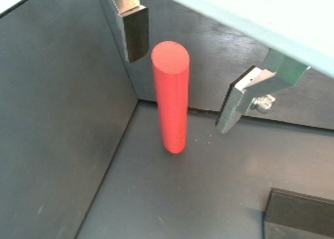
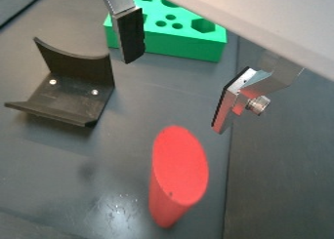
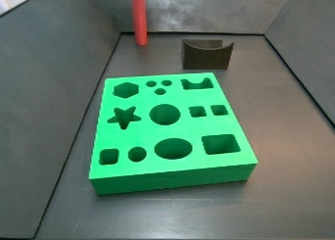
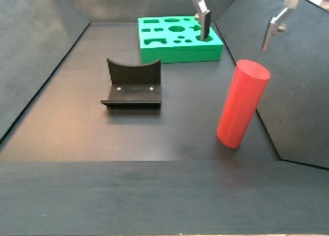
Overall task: Pick up the oval object. Move up. Move to above the board. Insert the oval object.
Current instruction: Pick up the oval object.
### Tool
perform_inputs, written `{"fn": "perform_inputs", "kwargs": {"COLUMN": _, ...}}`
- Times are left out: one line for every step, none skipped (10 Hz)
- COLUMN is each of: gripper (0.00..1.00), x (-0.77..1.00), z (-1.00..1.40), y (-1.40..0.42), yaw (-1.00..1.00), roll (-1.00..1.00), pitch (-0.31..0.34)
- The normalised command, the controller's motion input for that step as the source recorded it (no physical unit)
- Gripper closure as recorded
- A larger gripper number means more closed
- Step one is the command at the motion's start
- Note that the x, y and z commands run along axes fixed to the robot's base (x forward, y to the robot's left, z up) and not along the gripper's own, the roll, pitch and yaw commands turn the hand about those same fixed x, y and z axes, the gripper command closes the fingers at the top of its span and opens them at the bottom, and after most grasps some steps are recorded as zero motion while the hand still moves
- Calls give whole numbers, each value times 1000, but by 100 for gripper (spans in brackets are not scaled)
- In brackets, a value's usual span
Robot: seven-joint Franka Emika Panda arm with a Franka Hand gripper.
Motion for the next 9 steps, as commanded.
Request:
{"fn": "perform_inputs", "kwargs": {"gripper": 0, "x": -183, "z": -77, "y": 237, "yaw": -354, "roll": 117, "pitch": 51}}
{"fn": "perform_inputs", "kwargs": {"gripper": 0, "x": -157, "z": -66, "y": 229, "yaw": -360, "roll": 113, "pitch": 51}}
{"fn": "perform_inputs", "kwargs": {"gripper": 0, "x": -140, "z": -83, "y": 211, "yaw": -377, "roll": 124, "pitch": 59}}
{"fn": "perform_inputs", "kwargs": {"gripper": 0, "x": -111, "z": -86, "y": 203, "yaw": -380, "roll": 123, "pitch": 53}}
{"fn": "perform_inputs", "kwargs": {"gripper": 0, "x": -97, "z": -91, "y": 206, "yaw": -391, "roll": 123, "pitch": 53}}
{"fn": "perform_inputs", "kwargs": {"gripper": 0, "x": -49, "z": -57, "y": 189, "yaw": -506, "roll": 96, "pitch": 36}}
{"fn": "perform_inputs", "kwargs": {"gripper": 0, "x": -63, "z": -74, "y": 194, "yaw": -551, "roll": 111, "pitch": 39}}
{"fn": "perform_inputs", "kwargs": {"gripper": 0, "x": -103, "z": -77, "y": 194, "yaw": -543, "roll": 131, "pitch": 54}}
{"fn": "perform_inputs", "kwargs": {"gripper": 0, "x": -100, "z": -71, "y": 183, "yaw": -551, "roll": 129, "pitch": 60}}
